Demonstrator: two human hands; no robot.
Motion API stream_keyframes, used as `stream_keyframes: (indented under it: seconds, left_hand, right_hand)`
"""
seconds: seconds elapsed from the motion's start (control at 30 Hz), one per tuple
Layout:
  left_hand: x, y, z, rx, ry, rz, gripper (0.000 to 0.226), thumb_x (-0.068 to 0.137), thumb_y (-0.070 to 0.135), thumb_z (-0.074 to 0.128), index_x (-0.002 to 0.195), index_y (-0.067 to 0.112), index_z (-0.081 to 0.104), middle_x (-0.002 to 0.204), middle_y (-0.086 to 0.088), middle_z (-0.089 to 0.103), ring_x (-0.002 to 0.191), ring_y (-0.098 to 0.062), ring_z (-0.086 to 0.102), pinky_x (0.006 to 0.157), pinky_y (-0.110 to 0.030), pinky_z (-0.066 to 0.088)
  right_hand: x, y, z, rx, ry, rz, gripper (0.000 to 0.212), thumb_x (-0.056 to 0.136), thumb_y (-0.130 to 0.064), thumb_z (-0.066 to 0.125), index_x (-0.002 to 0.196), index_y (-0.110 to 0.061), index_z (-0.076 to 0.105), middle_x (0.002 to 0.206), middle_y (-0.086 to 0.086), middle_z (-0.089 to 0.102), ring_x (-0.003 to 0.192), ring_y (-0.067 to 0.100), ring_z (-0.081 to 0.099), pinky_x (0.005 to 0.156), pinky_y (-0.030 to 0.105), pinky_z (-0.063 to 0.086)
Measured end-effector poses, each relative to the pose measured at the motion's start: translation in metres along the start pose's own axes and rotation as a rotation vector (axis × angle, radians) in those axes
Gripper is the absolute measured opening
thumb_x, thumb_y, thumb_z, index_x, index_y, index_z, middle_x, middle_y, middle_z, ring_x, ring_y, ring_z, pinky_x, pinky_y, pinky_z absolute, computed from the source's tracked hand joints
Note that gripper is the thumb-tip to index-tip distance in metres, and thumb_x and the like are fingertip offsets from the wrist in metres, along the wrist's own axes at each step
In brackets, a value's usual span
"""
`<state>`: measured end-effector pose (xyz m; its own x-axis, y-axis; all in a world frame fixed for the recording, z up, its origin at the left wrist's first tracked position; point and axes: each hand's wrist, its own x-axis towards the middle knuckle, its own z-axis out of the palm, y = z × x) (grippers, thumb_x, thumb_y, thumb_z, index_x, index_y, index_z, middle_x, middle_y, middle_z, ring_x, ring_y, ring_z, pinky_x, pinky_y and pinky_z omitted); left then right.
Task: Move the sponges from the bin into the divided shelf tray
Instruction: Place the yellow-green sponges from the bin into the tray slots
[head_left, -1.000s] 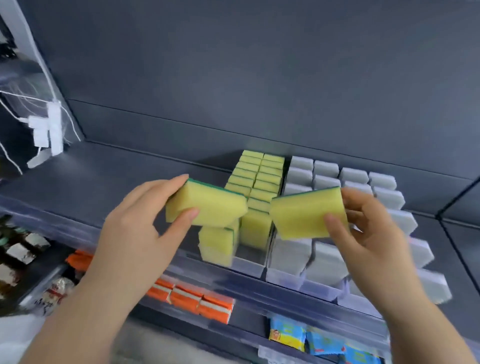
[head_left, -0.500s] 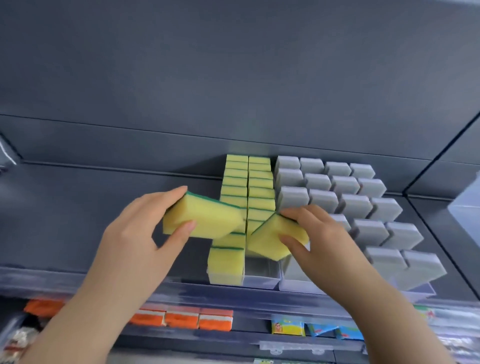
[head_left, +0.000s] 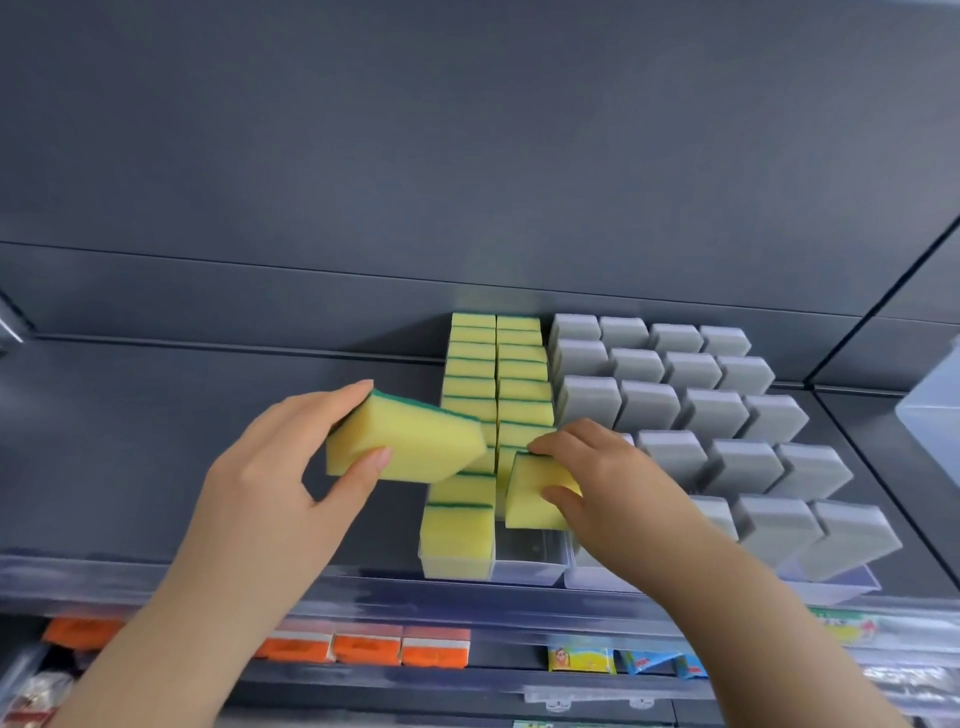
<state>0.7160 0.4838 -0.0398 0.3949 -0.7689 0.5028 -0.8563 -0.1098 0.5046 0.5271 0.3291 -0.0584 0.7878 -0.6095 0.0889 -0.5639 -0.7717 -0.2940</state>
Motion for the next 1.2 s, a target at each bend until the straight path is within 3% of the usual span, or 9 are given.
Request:
stream_keyframes:
  seconds: [0.07, 0.3, 0.4, 0.53, 0.6, 0.73, 0.87, 1.07, 1.2]
  left_hand:
    - [0.000, 0.000, 0.000, 0.012, -0.002, 0.008, 0.047, 0.076, 0.026, 0.064, 0.121, 0.014, 0.060, 0.106, 0.010, 0.058, 0.083, 0.002, 0.044, 0.067, -0.002, 0.039]
    - [0.003, -0.004, -0.002, 0.006, 0.000, 0.007, 0.048, 0.077, 0.028, 0.063, 0.122, 0.014, 0.059, 0.107, 0.010, 0.058, 0.095, 0.001, 0.049, 0.079, 0.002, 0.035]
    - [0.004, -0.003, -0.002, 0.014, 0.004, 0.020, 0.048, 0.077, 0.028, 0.063, 0.122, 0.013, 0.059, 0.106, 0.011, 0.056, 0.092, 0.002, 0.047, 0.072, -0.003, 0.041]
    - [0.005, -0.002, -0.002, 0.020, 0.010, 0.037, 0.048, 0.075, 0.026, 0.064, 0.121, 0.012, 0.060, 0.105, 0.011, 0.055, 0.087, 0.002, 0.044, 0.069, -0.002, 0.040]
    - [0.005, -0.002, -0.001, 0.006, 0.007, 0.045, 0.048, 0.075, 0.026, 0.064, 0.121, 0.012, 0.060, 0.105, 0.011, 0.055, 0.086, 0.002, 0.045, 0.077, 0.003, 0.036]
    - [0.006, 0.002, 0.000, 0.034, -0.005, 0.061, 0.048, 0.074, 0.028, 0.063, 0.120, 0.013, 0.061, 0.104, 0.011, 0.057, 0.068, -0.004, 0.050, 0.060, -0.003, 0.036]
    - [0.009, 0.004, 0.007, -0.014, -0.056, 0.082, 0.047, 0.081, 0.043, 0.066, 0.122, 0.020, 0.060, 0.106, 0.011, 0.062, 0.090, 0.003, 0.052, 0.073, -0.003, 0.039]
    - [0.013, 0.023, 0.025, -0.065, -0.200, 0.233, 0.043, 0.081, 0.049, 0.051, 0.121, 0.032, 0.057, 0.109, 0.025, 0.054, 0.099, 0.014, 0.045, 0.086, -0.003, 0.036]
    - [0.013, 0.033, 0.043, 0.031, -0.274, 0.304, 0.044, 0.082, 0.049, 0.048, 0.121, 0.032, 0.058, 0.110, 0.022, 0.056, 0.102, 0.008, 0.047, 0.088, -0.012, 0.041]
  right_hand:
    - [0.001, -0.001, 0.000, 0.004, 0.006, -0.013, 0.041, 0.094, -0.026, 0.050, 0.133, -0.029, 0.041, 0.128, -0.009, 0.043, 0.118, 0.012, 0.041, 0.091, 0.024, 0.040]
    - [0.004, -0.004, 0.005, 0.019, -0.005, -0.024, 0.041, 0.094, -0.024, 0.050, 0.134, -0.026, 0.041, 0.130, -0.007, 0.042, 0.119, 0.012, 0.040, 0.092, 0.025, 0.042]
    - [0.004, 0.001, 0.011, -0.030, 0.005, -0.009, 0.041, 0.092, -0.023, 0.055, 0.131, -0.023, 0.045, 0.126, -0.004, 0.046, 0.117, 0.015, 0.042, 0.090, 0.028, 0.044]
    - [0.007, 0.007, 0.024, -0.238, 0.104, -0.104, 0.040, 0.055, -0.023, 0.087, 0.090, -0.017, 0.068, 0.083, -0.001, 0.065, 0.077, 0.021, 0.062, 0.061, 0.031, 0.052]
    - [0.007, 0.007, 0.030, -0.299, 0.123, -0.101, 0.041, 0.047, -0.025, 0.089, 0.081, -0.019, 0.068, 0.076, -0.003, 0.064, 0.070, 0.019, 0.062, 0.058, 0.029, 0.051]
    - [0.005, 0.009, 0.041, -0.337, 0.121, -0.073, 0.045, 0.036, -0.018, 0.087, 0.075, -0.021, 0.065, 0.071, -0.005, 0.060, 0.064, 0.017, 0.057, 0.056, 0.026, 0.045]
    - [-0.002, 0.015, 0.040, -0.267, 0.184, -0.081, 0.042, 0.046, -0.029, 0.089, 0.080, -0.019, 0.066, 0.078, -0.002, 0.062, 0.068, 0.020, 0.061, 0.058, 0.030, 0.050]
    - [-0.024, 0.035, 0.015, -0.025, 0.356, 0.007, 0.026, 0.074, -0.022, 0.068, 0.098, -0.013, 0.064, 0.094, 0.002, 0.064, 0.082, 0.025, 0.063, 0.068, 0.035, 0.055]
    - [-0.045, 0.044, 0.008, 0.040, 0.348, 0.048, 0.022, 0.080, -0.028, 0.062, 0.100, -0.019, 0.064, 0.098, -0.006, 0.063, 0.076, 0.007, 0.054, 0.070, 0.022, 0.046]
